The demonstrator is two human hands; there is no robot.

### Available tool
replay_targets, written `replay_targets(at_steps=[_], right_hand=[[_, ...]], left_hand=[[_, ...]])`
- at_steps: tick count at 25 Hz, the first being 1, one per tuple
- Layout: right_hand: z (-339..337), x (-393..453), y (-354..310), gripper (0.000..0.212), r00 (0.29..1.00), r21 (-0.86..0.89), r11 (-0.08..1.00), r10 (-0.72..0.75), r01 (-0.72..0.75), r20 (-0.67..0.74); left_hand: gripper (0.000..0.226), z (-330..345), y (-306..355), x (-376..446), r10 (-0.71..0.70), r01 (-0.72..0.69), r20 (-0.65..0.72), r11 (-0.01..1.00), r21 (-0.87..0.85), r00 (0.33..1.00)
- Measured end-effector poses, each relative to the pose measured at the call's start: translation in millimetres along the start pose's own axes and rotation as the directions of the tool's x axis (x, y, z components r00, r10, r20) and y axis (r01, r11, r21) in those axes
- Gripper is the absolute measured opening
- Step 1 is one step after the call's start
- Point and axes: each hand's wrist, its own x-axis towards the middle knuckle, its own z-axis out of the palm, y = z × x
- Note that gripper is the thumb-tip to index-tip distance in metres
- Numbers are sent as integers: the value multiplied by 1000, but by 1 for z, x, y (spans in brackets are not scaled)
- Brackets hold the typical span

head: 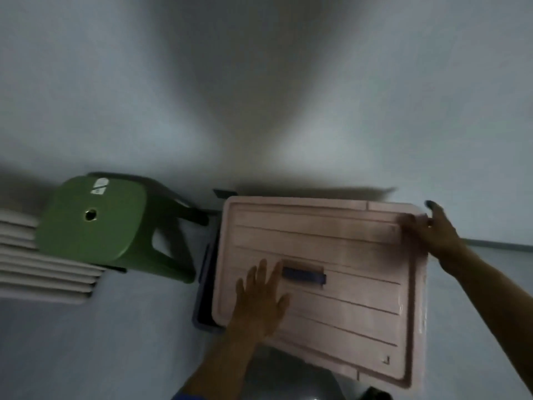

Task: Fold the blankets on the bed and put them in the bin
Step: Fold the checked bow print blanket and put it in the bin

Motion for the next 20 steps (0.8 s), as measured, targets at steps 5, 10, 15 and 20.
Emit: replay_targets(at_steps=[5, 10, 15, 20], right_hand=[[144, -25, 74, 77, 958, -564, 775, -211, 286, 195], [271, -32, 89, 77, 823, -585, 587, -309, 560, 477], [322, -5, 94, 49, 842, -638, 551, -304, 537, 446], [329, -11, 78, 49, 769, -581, 507, -360, 637, 529]], left_hand=[[75, 53, -81, 44, -174, 166, 167, 984, 65, 970], [74, 81, -122, 85, -169, 170, 159, 985, 9, 973], [73, 94, -167, 95, -173, 175, 105, 984, -14, 979], [74, 86, -192, 88, -226, 226, 4, 973, -38, 974]])
